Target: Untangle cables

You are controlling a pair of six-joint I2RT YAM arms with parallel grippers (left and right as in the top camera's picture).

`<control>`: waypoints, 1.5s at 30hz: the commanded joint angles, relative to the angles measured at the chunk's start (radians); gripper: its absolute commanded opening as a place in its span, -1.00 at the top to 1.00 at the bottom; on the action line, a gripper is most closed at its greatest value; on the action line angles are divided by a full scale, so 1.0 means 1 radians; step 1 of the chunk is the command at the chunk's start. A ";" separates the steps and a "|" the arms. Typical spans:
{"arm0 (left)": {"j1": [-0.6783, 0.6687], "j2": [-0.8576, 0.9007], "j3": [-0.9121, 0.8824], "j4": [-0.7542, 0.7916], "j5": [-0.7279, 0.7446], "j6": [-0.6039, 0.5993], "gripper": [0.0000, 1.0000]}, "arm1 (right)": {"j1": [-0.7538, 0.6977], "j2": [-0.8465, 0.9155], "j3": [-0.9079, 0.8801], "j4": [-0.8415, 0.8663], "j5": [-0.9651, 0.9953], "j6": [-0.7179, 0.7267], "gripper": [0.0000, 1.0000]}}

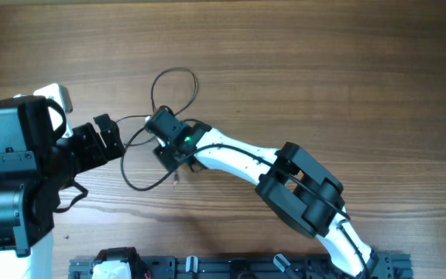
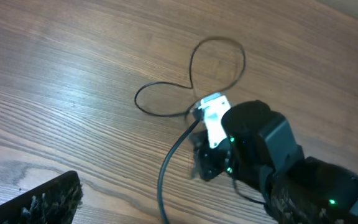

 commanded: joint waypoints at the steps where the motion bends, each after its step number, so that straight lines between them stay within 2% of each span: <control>1: 0.008 0.002 0.008 -0.003 -0.010 -0.008 -0.99 | -0.078 -0.026 0.065 -0.137 0.459 -0.214 0.92; 3: 0.008 0.002 0.008 -0.002 -0.010 -0.008 -0.99 | -0.129 -0.135 0.115 -0.140 0.673 -0.347 0.92; 5: 0.008 0.002 0.008 -0.002 -0.010 -0.008 -0.99 | -0.184 -0.230 0.120 -0.092 0.712 -0.423 0.92; 10: 0.008 0.002 0.008 -0.002 -0.010 -0.008 -0.99 | -0.453 -0.458 0.120 -0.060 0.708 -0.439 0.92; 11: 0.008 0.002 0.007 -0.003 -0.010 -0.008 -0.99 | -0.573 -0.509 0.120 -0.067 0.708 -0.438 0.92; 18: 0.008 0.002 0.007 -0.003 -0.009 -0.009 -0.99 | -1.052 -0.581 0.120 -0.037 0.708 -0.430 0.92; 22: 0.008 0.005 0.007 -0.003 -0.009 -0.009 -1.00 | -1.344 -0.581 0.120 -0.030 0.644 -0.239 0.92; 27: 0.008 0.039 0.007 -0.013 0.006 -0.009 -0.99 | -1.699 -0.576 0.120 -0.029 0.121 0.063 0.92; 29: 0.008 0.062 0.007 -0.014 0.032 -0.009 -0.99 | -1.808 -0.554 0.119 -0.043 0.016 0.199 0.92; 34: 0.008 0.114 0.007 -0.014 0.051 -0.009 -0.98 | -1.885 -0.482 0.118 -0.170 0.014 0.304 0.92; 35: 0.008 0.116 0.007 -0.013 0.051 -0.009 -0.98 | -1.883 -0.461 0.118 -0.194 0.008 0.306 0.83; 36: 0.008 0.116 0.007 -0.013 0.051 -0.009 -1.00 | -1.879 -0.447 0.118 -0.210 0.006 0.306 0.41; 37: 0.008 0.116 0.007 -0.014 0.051 -0.009 -0.99 | -1.874 -0.429 0.118 -0.240 0.008 0.306 -0.37; 38: 0.008 0.116 0.007 -0.018 0.051 -0.009 -0.99 | -1.870 -0.410 0.118 -0.271 0.008 0.302 -0.99; 41: 0.008 0.116 0.007 -0.028 0.051 -0.009 -0.99 | -1.868 -0.363 0.118 -0.352 0.010 0.367 -0.99; 44: 0.008 0.116 0.007 -0.026 0.051 -0.009 -0.99 | -1.856 -0.335 0.117 -0.482 -0.036 0.561 -0.99; 45: 0.008 0.116 0.007 -0.026 0.051 -0.009 -0.99 | -1.841 -0.330 0.113 -0.483 -0.101 0.513 -0.99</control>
